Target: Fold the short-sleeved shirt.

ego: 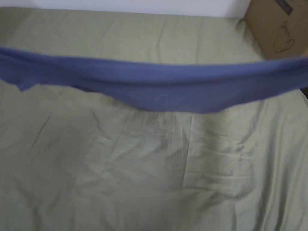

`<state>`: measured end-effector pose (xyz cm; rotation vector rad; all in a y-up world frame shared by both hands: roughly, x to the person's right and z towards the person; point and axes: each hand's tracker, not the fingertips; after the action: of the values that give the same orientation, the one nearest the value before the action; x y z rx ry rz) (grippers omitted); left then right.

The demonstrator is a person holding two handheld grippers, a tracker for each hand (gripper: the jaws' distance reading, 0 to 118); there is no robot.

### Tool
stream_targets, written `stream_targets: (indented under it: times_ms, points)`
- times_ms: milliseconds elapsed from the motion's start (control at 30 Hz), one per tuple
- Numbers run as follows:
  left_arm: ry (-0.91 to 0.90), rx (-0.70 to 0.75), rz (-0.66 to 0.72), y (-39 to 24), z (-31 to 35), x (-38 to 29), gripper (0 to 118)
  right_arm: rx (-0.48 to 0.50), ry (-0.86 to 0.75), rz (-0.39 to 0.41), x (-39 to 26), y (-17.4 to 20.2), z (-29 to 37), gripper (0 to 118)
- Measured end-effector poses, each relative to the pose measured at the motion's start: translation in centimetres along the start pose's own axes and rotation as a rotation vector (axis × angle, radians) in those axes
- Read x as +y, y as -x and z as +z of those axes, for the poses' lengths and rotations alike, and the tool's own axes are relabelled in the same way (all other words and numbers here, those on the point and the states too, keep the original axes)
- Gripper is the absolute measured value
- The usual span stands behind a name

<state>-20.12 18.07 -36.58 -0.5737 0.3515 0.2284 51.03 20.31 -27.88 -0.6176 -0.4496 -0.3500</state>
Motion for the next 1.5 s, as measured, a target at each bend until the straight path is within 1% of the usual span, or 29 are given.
stream_targets:
  times_ms: [67, 167, 233, 333, 400, 467, 533, 567, 600, 633, 667, 700, 733, 767, 833, 900, 967, 1033, 1100, 1133, 1200, 1233, 1333, 1400, 1433, 1467, 1500]
  points:
    - [0.057, 0.011, 0.035, 2.4, 0.6, -3.6, 0, 0.012, 0.063, -0.029, -4.1, -2.5, 0.3, 1]
    - [0.128, 0.008, 0.082, 6.4, 0.8, -8.2, 0, -0.017, 0.131, -0.006, -10.0, -5.3, 0.8, 1]
    - [0.139, 0.022, 0.090, 8.3, 1.4, -11.3, 0, -0.016, 0.177, -0.036, -13.5, -7.2, 0.8, 1]
    - [0.194, 0.040, 0.058, 10.1, 1.8, -15.0, 0, -0.033, 0.247, -0.048, -17.9, -9.3, 0.5, 1]
    - [0.221, 0.040, 0.018, 10.2, 2.6, -17.1, 0, -0.034, 0.274, -0.031, -20.4, -9.6, 1.1, 1]
    - [0.249, 0.060, -0.048, 10.3, 2.6, -18.6, 0, -0.041, 0.288, -0.038, -22.1, -10.2, 1.1, 1]
    - [0.257, 0.078, -0.068, 10.3, 2.8, -19.7, 0, -0.036, 0.304, -0.036, -23.0, -10.0, 1.7, 1]
    - [0.264, 0.085, -0.061, 10.5, 2.8, -20.0, 5, -0.034, 0.306, -0.030, -23.2, -10.0, 1.8, 1]
    - [0.275, 0.098, -0.043, 10.7, 2.8, -20.0, 19, -0.031, 0.299, -0.029, -23.3, -9.9, 2.0, 2]
    - [0.278, 0.126, -0.035, 11.0, 2.9, -19.8, 43, -0.027, 0.296, -0.030, -23.0, -9.9, 2.3, 10]
    - [0.267, 0.134, -0.037, 11.1, 3.4, -19.7, 68, -0.031, 0.292, -0.026, -22.5, -9.7, 2.7, 30]
    - [0.264, 0.151, -0.034, 11.3, 3.5, -19.6, 87, -0.021, 0.256, 0.004, -21.9, -9.5, 3.1, 59]
    - [0.210, 0.150, -0.050, 11.5, 4.4, -18.4, 100, -0.018, 0.230, 0.032, -21.1, -9.2, 3.5, 96]
    - [0.147, 0.135, -0.047, 11.6, 5.3, -17.5, 102, -0.010, 0.200, 0.065, -20.3, -9.3, 3.7, 108]
    - [0.023, 0.071, -0.024, 11.2, 6.4, -16.1, 102, 0.022, 0.104, 0.111, -18.5, -8.0, 5.4, 109]
    - [-0.096, 0.009, -0.035, 9.7, 8.5, -14.4, 105, 0.067, 0.027, 0.160, -17.2, -6.5, 7.3, 109]
    - [-0.212, -0.037, -0.097, 7.9, 10.1, -13.6, 112, 0.100, -0.089, 0.215, -16.4, -4.4, 9.6, 109]
    - [-0.333, -0.075, -0.151, 5.7, 12.4, -13.2, 116, 0.112, -0.183, 0.287, -16.4, -2.7, 11.4, 109]
    - [-0.448, -0.115, -0.164, 3.7, 14.2, -13.7, 118, 0.117, -0.281, 0.336, -17.0, -0.7, 13.2, 109]
    - [-0.477, -0.141, -0.162, 3.0, 15.0, -13.9, 118, 0.127, -0.320, 0.350, -17.4, 0.0, 13.8, 110]
    - [-0.500, -0.200, -0.165, 1.7, 15.9, -14.5, 118, 0.154, -0.378, 0.359, -18.7, 1.2, 14.8, 111]
    - [-0.502, -0.200, -0.164, 1.1, 16.2, -14.9, 118, 0.155, -0.399, 0.356, -19.2, 1.8, 15.2, 111]
    - [-0.494, -0.261, -0.170, -0.6, 16.9, -16.4, 118, 0.193, -0.412, 0.326, -20.9, 3.2, 15.5, 111]
    - [-0.462, -0.311, -0.181, -1.7, 16.9, -17.7, 118, 0.246, -0.416, 0.309, -21.8, 4.1, 15.7, 110]
    - [-0.450, -0.326, -0.196, -2.1, 16.9, -18.3, 116, 0.256, -0.415, 0.313, -22.2, 4.5, 15.7, 109]
    - [-0.451, -0.326, -0.214, -2.8, 17.0, -19.0, 111, 0.260, -0.413, 0.329, -22.5, 4.9, 15.8, 106]
    - [-0.453, -0.329, -0.235, -3.2, 17.0, -19.7, 100, 0.262, -0.417, 0.346, -22.9, 5.3, 15.9, 101]
